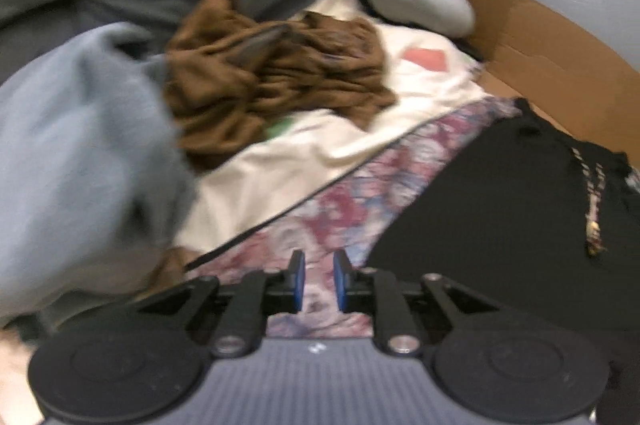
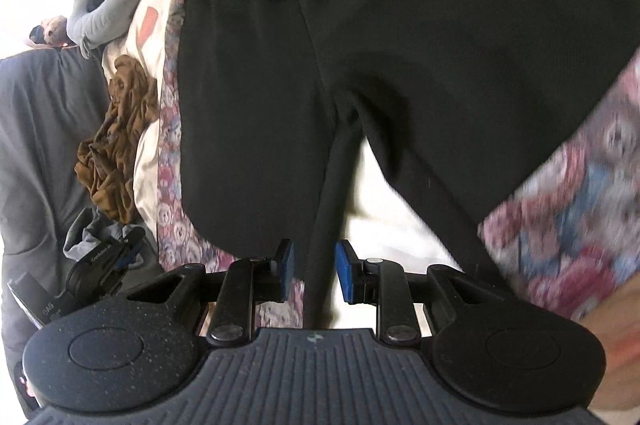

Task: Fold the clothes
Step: 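Lower the shorts onto the blanket and open the right tool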

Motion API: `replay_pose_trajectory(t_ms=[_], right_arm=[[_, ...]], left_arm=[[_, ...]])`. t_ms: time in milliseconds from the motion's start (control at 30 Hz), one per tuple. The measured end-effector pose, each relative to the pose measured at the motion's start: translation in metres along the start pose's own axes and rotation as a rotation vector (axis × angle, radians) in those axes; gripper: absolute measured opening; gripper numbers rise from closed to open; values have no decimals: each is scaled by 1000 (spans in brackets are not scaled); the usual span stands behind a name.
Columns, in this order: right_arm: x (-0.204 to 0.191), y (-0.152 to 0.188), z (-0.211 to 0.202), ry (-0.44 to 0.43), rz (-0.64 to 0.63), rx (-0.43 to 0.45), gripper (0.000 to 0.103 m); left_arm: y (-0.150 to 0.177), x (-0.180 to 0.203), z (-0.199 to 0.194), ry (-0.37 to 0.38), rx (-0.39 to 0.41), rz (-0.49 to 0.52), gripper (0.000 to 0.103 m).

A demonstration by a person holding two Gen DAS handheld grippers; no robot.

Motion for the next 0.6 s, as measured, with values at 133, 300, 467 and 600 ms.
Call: replay_pose_trajectory(t_ms=[133,300,467,600], right_arm=[[-18,-34,-15,-15,-93,63,24],[-33,-77,-28,13,-175,114,24],[-38,-119,-43,61,-223,174,24],[-39,-155,-55,89,-228,214,24]], left_arm=[[-10,19,6,53,0,53,33],[-19,39,12,100,19,46,33],[-28,61,17,148,30,71,37],[-34,77,17,181,38,102,39]])
Point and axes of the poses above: each gripper's, at about its wrist camera, not at the fingertips, and z roughly the way its jaws point, x to its right, y to its underside, the point moved 6 cm from there along z, roughly the way its jaws point, and after that the axes turned 1 degree about -x, right-handed, at the moved point
